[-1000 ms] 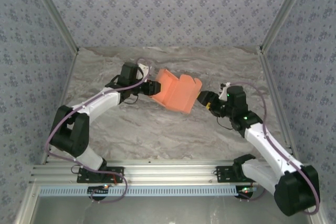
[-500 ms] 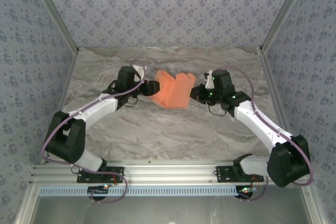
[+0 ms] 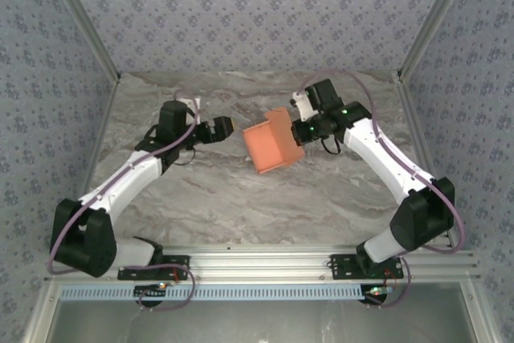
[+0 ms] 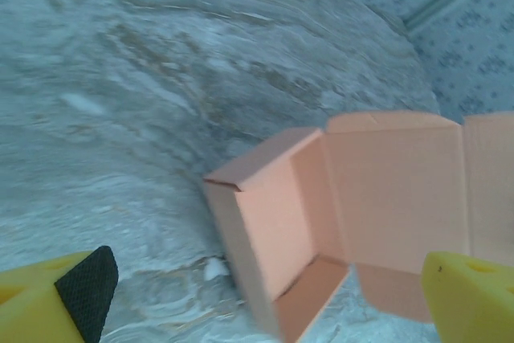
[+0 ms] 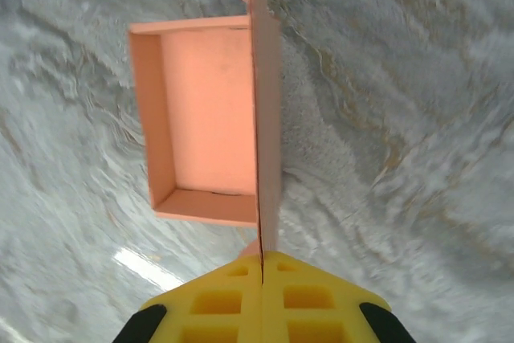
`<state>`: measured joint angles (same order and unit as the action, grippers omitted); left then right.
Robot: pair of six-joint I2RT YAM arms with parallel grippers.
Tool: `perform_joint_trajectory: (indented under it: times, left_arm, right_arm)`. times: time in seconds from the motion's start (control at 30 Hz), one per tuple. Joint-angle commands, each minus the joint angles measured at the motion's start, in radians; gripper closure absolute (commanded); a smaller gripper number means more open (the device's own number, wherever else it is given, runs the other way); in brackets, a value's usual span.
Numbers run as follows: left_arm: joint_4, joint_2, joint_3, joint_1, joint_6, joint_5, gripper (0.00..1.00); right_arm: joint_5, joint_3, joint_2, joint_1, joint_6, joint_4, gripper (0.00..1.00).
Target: Fold the paper box
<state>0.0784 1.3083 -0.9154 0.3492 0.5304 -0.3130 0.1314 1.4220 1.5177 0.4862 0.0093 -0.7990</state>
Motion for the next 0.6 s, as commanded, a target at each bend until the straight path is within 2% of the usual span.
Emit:
perform_joint_trajectory:
  times: [0.0, 0.13, 0.23, 0.43, 0.5, 0.53, 0.57]
  left_arm:
    - [0.113, -0.010, 0.001, -0.067, 0.029, -0.003, 0.01]
    - [0.095, 0.025, 0.044, -0.095, 0.014, -0.072, 0.01]
    - [0.033, 0.041, 0.104, -0.093, 0.027, -0.102, 0.01]
    - [-0.174, 0.094, 0.247, -0.111, 0.189, -0.161, 0.01]
    - [-0.184, 0.135, 0.247, -0.110, 0.194, -0.180, 0.01]
    - [-0.189, 0.152, 0.242, -0.110, 0.198, -0.186, 0.01]
    - [-0.194, 0.163, 0.240, -0.110, 0.204, -0.188, 0.01]
  right_arm:
    - [-0.157, 0.123, 0.058, 0.065, -0.317, -0.198, 1.00]
    - [-0.316, 0.231, 0.150, 0.168, -0.547, -0.320, 0.97]
    - [-0.426, 0.239, 0.175, 0.233, -0.684, -0.324, 0.96]
    - [-0.480, 0.226, 0.187, 0.275, -0.869, -0.219, 0.94]
    - [-0.476, 0.195, 0.188, 0.285, -0.907, -0.158, 0.85]
    - [-0.492, 0.180, 0.188, 0.296, -0.911, -0.124, 0.77]
    - [-0.488, 0.181, 0.188, 0.308, -0.896, -0.127, 0.64]
